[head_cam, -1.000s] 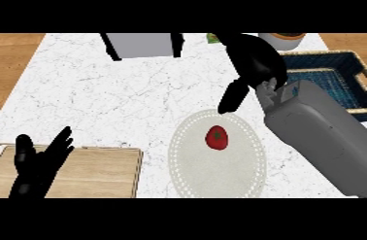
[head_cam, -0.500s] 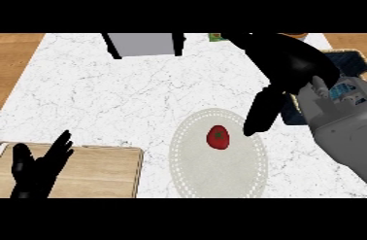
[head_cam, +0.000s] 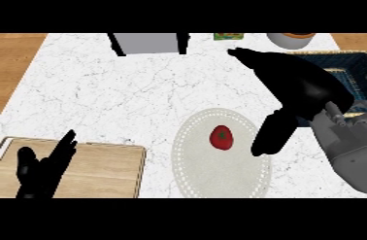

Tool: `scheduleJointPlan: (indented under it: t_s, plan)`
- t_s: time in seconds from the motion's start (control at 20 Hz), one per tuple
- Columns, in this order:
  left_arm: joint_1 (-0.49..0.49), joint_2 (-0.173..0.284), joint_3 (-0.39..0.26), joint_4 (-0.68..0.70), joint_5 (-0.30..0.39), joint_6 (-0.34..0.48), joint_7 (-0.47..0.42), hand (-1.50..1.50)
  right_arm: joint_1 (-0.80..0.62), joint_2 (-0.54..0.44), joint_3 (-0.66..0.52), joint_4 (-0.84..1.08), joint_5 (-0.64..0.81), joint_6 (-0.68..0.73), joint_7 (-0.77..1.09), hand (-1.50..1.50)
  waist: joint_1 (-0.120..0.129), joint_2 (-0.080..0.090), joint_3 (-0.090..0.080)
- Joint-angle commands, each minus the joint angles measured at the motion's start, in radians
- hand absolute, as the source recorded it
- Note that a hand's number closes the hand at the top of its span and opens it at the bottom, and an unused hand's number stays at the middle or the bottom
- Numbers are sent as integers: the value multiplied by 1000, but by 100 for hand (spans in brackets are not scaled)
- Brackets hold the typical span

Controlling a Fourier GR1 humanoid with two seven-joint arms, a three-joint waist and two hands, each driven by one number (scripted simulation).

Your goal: Pick the tomato from the placemat and place it in the basket

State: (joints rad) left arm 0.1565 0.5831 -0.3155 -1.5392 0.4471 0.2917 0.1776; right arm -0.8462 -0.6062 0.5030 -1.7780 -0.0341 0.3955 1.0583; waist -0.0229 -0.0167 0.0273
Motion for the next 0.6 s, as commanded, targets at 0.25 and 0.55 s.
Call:
scheduleJointPlan:
  t_s: [0.25, 0.55]
  plan:
    - [5, -74, -48, 46, -28, 25, 9, 0, 107, 113, 112, -43, 188, -98, 120, -150, 18, 14, -28]
    - [-4, -82, -49, 80, -34, 16, 3, 0, 249, 85, 155, 48, 292, -116, -27, -150, 14, 20, -28]
